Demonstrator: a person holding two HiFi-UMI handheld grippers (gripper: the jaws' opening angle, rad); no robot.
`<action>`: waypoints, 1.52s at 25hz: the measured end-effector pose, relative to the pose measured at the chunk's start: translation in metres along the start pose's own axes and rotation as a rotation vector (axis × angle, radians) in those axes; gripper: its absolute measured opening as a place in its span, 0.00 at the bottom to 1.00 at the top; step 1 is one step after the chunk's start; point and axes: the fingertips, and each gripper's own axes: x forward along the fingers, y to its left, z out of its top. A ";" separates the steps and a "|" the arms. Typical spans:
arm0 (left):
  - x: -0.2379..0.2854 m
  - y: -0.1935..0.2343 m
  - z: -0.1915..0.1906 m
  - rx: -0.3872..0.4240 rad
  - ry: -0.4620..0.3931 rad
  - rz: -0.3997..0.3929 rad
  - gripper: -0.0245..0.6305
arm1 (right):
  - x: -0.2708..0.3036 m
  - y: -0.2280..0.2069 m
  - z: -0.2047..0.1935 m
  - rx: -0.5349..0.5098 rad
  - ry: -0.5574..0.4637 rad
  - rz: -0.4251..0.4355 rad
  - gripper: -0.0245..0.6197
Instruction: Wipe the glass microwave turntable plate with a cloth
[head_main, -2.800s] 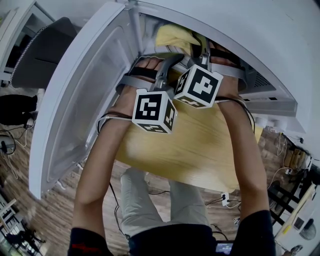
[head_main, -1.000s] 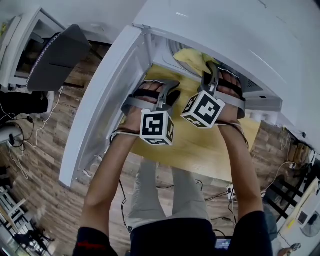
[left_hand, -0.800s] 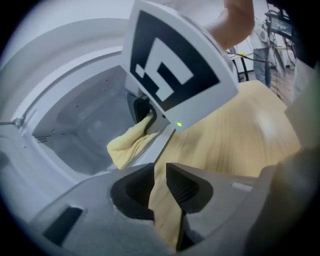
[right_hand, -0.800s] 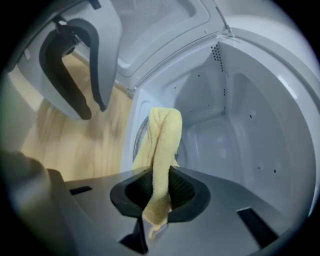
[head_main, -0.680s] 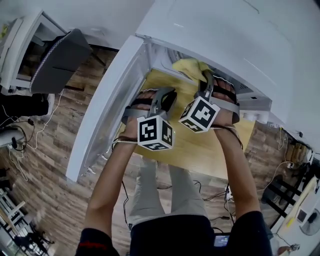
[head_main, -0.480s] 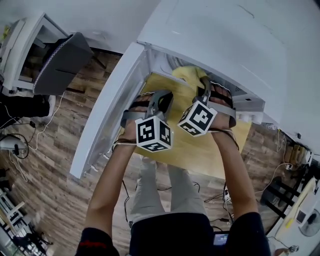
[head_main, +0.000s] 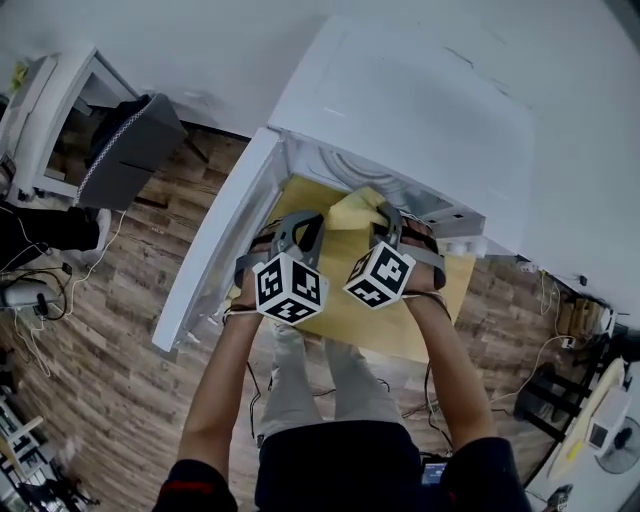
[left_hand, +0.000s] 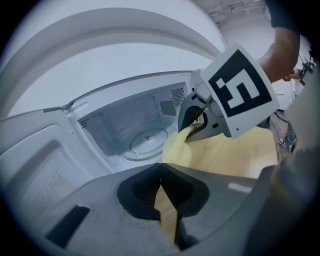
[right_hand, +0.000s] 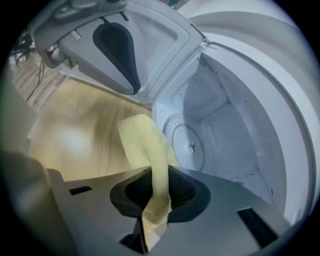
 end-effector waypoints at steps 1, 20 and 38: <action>-0.003 0.000 0.003 -0.019 -0.008 -0.002 0.07 | -0.005 0.000 -0.001 0.037 -0.010 0.013 0.11; -0.119 0.021 0.072 -0.294 -0.138 0.098 0.06 | -0.152 -0.056 0.028 0.449 -0.340 0.018 0.11; -0.231 0.074 0.171 -0.316 -0.382 0.300 0.06 | -0.269 -0.152 0.038 0.733 -0.685 -0.124 0.11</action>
